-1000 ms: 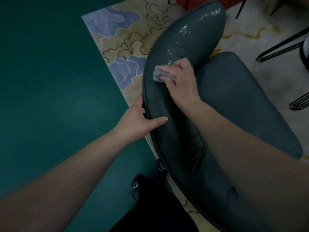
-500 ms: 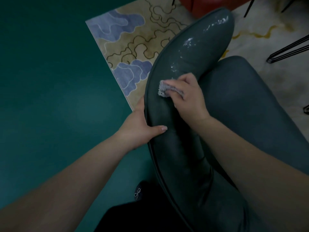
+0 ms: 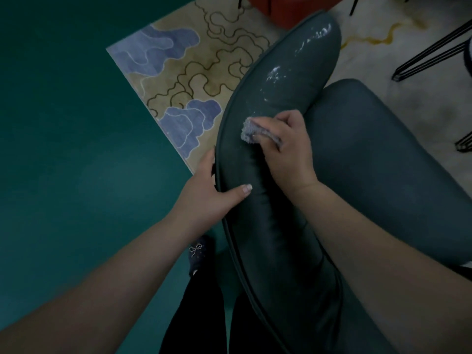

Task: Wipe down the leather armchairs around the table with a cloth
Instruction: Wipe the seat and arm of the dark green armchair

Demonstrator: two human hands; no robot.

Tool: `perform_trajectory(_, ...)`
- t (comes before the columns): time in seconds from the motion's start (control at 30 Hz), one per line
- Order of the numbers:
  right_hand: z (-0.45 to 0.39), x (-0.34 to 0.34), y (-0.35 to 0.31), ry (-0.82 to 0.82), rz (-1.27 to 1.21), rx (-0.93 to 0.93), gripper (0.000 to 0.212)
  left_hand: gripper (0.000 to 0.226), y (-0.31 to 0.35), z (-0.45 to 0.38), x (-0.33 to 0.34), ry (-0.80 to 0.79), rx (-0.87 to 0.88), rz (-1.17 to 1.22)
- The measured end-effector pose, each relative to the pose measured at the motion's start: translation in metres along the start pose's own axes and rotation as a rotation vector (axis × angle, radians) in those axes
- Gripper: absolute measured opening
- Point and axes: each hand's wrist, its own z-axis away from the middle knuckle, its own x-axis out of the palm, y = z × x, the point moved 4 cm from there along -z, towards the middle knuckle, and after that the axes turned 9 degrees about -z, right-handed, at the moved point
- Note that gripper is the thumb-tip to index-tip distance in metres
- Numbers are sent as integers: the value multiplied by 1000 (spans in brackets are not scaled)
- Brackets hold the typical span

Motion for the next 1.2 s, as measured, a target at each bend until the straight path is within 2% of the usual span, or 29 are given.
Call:
perform_trajectory(0.1,32,-9,-5,0,-34,-26,28,66,16,-25,-11,-53,46,-23)
perform_trajectory(0.2,56,-12,-9,-42,0,-10,30,86,22,-42,-16,-139,99,-74)
perform_trajectory(0.27,37,-7,-9,-6,32,10,30,100,22,-45,-15,-198,123,-116)
perform_trajectory(0.37,-14,7,-12,91,114,6,25,107,20,-46,-15,-239,134,-133)
perform_trajectory(0.43,-38,11,-8,123,122,72,25,109,18,-47,-16,-241,144,-134)
perform_trajectory(0.5,-36,10,-7,125,115,103,26,109,17,-48,-17,-244,159,-125)
perform_trajectory(0.63,7,9,-20,68,24,76,31,92,16,-58,-26,-266,188,-77)
perform_trajectory(0.77,-4,11,-21,21,115,49,26,85,16,-73,-29,-308,175,-32)
perform_trajectory(0.87,-46,12,-12,46,186,28,25,89,15,-83,-28,-308,156,-15)
perform_trajectory(0.97,-66,12,-1,100,146,90,25,98,17,-90,-30,-301,162,-19)
perform_trajectory(1.07,-44,13,-4,-5,73,64,19,100,25,-98,-30,-277,175,-79)
perform_trajectory(1.2,-33,16,-13,-136,124,-76,21,100,31,-102,-27,-238,164,-147)
